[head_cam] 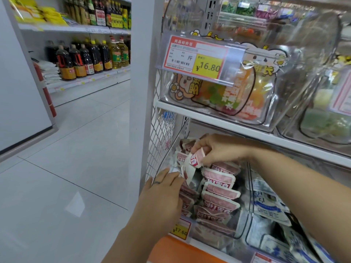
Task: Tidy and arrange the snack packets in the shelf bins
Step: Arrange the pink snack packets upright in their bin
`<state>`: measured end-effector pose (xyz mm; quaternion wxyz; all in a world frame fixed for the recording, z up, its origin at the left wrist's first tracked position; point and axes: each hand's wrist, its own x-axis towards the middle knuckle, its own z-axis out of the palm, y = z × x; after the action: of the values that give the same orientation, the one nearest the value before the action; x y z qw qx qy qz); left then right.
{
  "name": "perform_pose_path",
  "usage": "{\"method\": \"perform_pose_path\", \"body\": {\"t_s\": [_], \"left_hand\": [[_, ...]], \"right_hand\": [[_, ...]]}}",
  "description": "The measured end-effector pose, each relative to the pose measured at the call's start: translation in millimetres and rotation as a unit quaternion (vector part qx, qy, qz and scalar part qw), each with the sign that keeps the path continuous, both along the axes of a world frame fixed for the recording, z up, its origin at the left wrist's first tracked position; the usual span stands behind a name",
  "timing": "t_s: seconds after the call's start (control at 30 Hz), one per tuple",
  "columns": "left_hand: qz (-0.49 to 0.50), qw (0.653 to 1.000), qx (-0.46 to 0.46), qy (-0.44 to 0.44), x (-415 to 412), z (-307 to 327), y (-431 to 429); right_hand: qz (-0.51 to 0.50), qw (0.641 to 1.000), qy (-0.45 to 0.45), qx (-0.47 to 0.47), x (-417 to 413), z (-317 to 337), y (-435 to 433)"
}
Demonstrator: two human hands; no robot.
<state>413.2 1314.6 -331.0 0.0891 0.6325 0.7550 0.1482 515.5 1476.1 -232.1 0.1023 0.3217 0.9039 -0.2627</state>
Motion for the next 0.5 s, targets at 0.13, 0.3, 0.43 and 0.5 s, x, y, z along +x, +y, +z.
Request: {"method": "perform_pose_path", "body": {"t_s": [0.13,0.3,0.43,0.5], "left_hand": [[0.0,1.0,-0.003,0.003,0,0,1],[-0.002,1.0,-0.009,-0.002,0,2,2],[-0.006,1.0,-0.002,-0.013,-1,4,-1],[-0.006,1.0,0.006,-0.026,-4,6,-3]], "right_hand": [[-0.004,1.0,-0.011,-0.029,0,2,1],[0.052,0.92,-0.042,0.387,-6,-25,-8],[0.115,0.876,-0.023,0.469,-16,-42,-14],[0.157,0.857,-0.085,0.484,-25,-55,-15]]}}
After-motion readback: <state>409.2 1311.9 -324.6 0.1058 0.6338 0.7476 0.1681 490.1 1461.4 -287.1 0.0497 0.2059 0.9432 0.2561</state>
